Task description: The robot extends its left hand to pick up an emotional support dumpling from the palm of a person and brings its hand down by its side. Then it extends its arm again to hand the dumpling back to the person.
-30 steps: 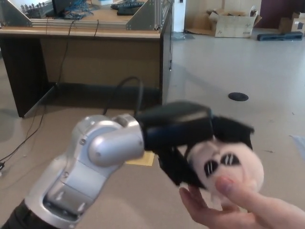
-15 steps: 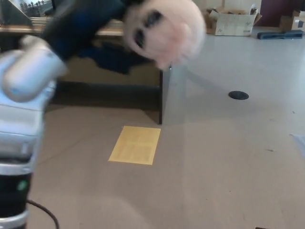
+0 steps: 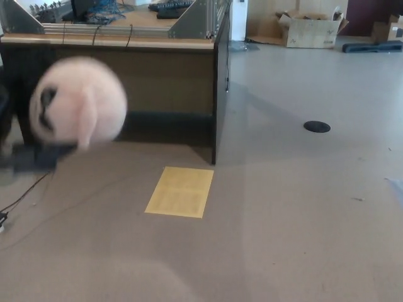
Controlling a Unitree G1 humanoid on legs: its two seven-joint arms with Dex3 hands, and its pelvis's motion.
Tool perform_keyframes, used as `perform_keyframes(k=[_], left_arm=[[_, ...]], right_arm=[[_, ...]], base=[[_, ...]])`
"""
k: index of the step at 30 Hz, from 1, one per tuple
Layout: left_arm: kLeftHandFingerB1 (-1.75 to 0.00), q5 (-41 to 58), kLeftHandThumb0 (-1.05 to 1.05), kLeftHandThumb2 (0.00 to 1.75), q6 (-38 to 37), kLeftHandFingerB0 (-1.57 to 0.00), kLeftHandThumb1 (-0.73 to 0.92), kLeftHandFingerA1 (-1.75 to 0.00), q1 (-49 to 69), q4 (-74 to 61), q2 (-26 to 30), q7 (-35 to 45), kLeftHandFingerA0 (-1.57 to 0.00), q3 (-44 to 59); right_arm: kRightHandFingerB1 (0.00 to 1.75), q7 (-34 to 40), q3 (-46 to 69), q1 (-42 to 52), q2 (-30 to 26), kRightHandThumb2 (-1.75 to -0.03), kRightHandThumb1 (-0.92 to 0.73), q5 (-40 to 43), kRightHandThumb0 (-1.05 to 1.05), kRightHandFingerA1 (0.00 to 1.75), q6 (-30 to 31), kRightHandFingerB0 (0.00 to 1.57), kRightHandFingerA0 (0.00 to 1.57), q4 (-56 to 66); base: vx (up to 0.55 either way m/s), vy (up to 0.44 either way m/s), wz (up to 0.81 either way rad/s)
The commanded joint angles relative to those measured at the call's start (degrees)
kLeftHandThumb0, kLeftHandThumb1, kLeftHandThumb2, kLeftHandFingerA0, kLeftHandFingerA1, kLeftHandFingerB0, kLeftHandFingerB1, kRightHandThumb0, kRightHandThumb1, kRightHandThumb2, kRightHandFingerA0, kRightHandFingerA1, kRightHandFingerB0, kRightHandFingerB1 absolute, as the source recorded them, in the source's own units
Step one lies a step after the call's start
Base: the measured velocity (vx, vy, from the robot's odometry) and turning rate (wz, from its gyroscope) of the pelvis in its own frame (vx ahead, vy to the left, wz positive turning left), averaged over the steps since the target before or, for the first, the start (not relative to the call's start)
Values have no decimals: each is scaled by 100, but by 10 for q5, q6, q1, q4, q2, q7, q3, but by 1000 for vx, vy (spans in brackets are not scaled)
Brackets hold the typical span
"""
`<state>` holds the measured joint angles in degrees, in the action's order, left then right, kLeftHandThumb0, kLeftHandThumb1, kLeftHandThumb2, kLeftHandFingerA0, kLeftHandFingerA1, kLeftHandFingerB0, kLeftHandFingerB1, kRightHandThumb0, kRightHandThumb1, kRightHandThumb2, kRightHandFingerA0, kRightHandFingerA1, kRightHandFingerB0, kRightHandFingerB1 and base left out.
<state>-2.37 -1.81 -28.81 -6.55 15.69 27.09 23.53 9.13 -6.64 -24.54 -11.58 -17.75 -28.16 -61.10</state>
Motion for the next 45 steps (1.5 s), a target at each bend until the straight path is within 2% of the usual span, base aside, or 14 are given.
perform_keyframes(k=[1,3,7,9,10,13,14,16,19,20,27,34,44,45], left_arm=[[-100,32,-3,68,-152,-79,82,-149,257,133,-58,-29,-87,39],[-99,23,-4,68,-196,-80,81,-148,272,178,-61,-43,-87,36],[-99,31,-4,70,-210,-79,81,-149,283,210,-60,-46,-86,33],[-101,10,-7,70,-258,-80,83,-149,311,308,-51,-72,-88,38],[-98,56,-5,71,-206,-84,82,-151,308,326,-58,-50,-90,61],[-98,65,-5,71,-216,-84,82,-151,305,343,-55,-47,-90,61],[-97,96,-1,73,-163,-85,79,-158,307,364,-53,-43,-91,86],[-96,98,-4,70,-144,-81,80,-162,305,363,-52,-56,-87,91],[-96,102,-4,70,-152,-81,80,-162,302,373,-49,-56,-87,89],[-93,95,-5,72,-155,-86,78,-158,299,377,-49,-56,-91,80],[-94,114,-4,74,-172,-86,78,-154,301,402,-46,-44,-90,61],[-91,97,-7,71,-184,-86,78,-151,298,416,-33,-69,-88,38],[-92,122,-6,71,-184,-86,79,-152,294,423,-26,-64,-89,29],[-95,125,-7,66,-175,-83,80,-160,284,416,-22,-68,-83,30]], right_arm=[[47,12,6,33,-2,-59,-61,9,-29,53,-5,66,83,7],[47,13,8,34,-2,-58,-62,10,-28,53,-3,66,83,10],[47,14,10,36,-2,-58,-62,12,-28,53,-4,66,83,11],[47,12,10,46,0,-58,-62,13,-28,54,-12,67,83,13],[47,12,9,54,1,-59,-62,12,-29,53,-10,65,82,17],[47,11,9,57,2,-59,-62,12,-29,53,-9,65,82,19],[46,16,7,82,5,-59,-62,9,-30,52,-12,63,81,26],[46,18,8,92,6,-59,-63,10,-29,52,-10,64,80,34],[46,17,8,97,5,-59,-63,10,-29,52,-7,64,80,41],[47,32,9,105,2,-59,-62,4,-30,55,-14,67,84,44],[47,28,14,122,-3,-59,-62,9,-29,53,-14,66,81,51],[47,30,15,116,-3,-59,-62,9,-27,55,-24,65,82,37],[47,27,15,110,-2,-58,-62,10,-28,54,-30,66,81,29],[47,26,16,106,-2,-59,-61,11,-28,54,-25,65,82,29]], base=[[0,0,0],[0,0,0],[0,0,0],[0,0,0],[0,0,0],[0,0,0],[0,0,0],[0,0,0],[0,0,0],[0,0,0],[0,0,0],[0,0,0],[0,0,0],[0,0,0]])
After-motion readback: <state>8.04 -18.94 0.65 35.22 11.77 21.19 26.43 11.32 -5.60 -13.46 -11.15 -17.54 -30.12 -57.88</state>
